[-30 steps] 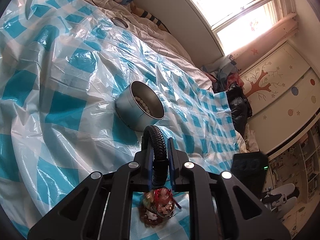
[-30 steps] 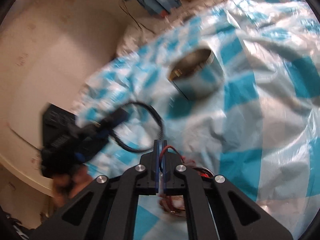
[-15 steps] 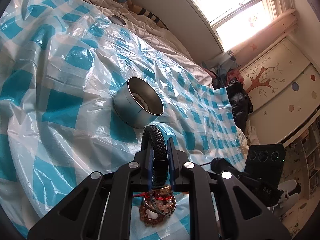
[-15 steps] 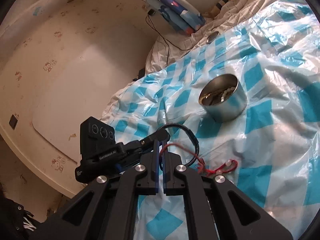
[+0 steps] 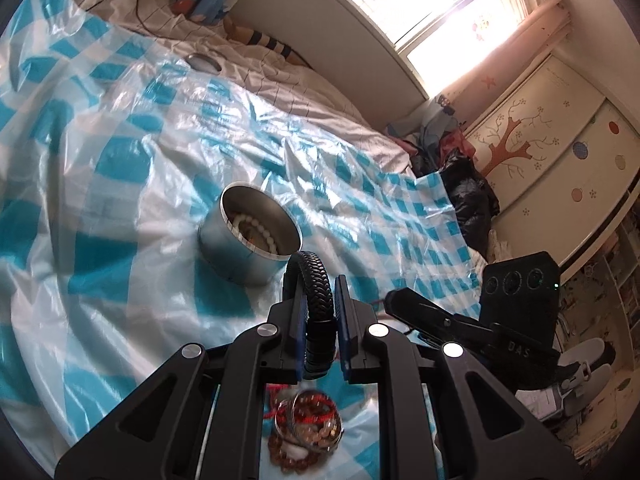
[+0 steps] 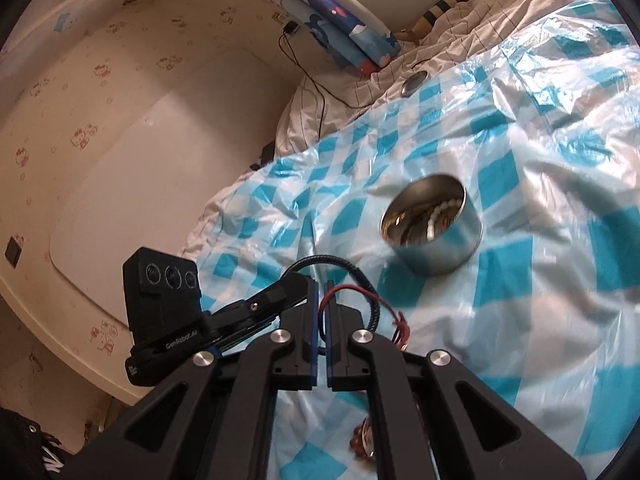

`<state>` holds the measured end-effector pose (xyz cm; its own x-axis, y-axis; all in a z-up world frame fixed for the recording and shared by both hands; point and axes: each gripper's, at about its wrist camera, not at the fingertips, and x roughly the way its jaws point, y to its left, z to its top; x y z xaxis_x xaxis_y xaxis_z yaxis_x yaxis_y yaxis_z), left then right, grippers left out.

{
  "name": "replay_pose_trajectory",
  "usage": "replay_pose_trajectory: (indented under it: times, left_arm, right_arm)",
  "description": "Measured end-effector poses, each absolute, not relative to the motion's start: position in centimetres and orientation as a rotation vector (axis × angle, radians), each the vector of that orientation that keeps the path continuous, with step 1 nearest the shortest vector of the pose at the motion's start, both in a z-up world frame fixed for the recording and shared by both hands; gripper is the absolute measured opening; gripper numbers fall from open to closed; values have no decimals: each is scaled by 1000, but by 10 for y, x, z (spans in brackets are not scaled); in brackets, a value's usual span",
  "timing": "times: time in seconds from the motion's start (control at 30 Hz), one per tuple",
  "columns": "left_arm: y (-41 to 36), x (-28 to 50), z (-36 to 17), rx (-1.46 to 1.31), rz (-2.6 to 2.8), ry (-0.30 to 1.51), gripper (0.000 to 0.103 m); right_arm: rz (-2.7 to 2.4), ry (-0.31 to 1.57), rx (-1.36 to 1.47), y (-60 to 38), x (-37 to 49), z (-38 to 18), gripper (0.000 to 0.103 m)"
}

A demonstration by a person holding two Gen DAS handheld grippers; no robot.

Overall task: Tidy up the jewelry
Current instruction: 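Carry the black bracelet over the silver tin and open the left tool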

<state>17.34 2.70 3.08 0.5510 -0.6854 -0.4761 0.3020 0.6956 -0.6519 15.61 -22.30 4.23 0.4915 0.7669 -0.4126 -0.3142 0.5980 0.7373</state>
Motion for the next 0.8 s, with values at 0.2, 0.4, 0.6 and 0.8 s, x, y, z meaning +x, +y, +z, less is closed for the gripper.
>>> replay_pose_trajectory:
  times: [0.2, 0.4, 0.6, 0.8]
  left_arm:
    - [25, 191, 42, -540, -625, 764, 12]
    - [18, 213, 54, -520, -634, 740, 12]
    - [11, 234, 59, -496, -629, 726, 12]
    - [-6, 260, 44, -429, -620, 775, 12]
  right_arm:
    - [715, 800, 620, -221, 185, 52, 3]
    - [702, 787, 633, -225, 210, 58, 3]
    - [689, 777, 624, -224, 234, 63, 3]
    - [684, 783, 591, -212, 255, 64, 3]
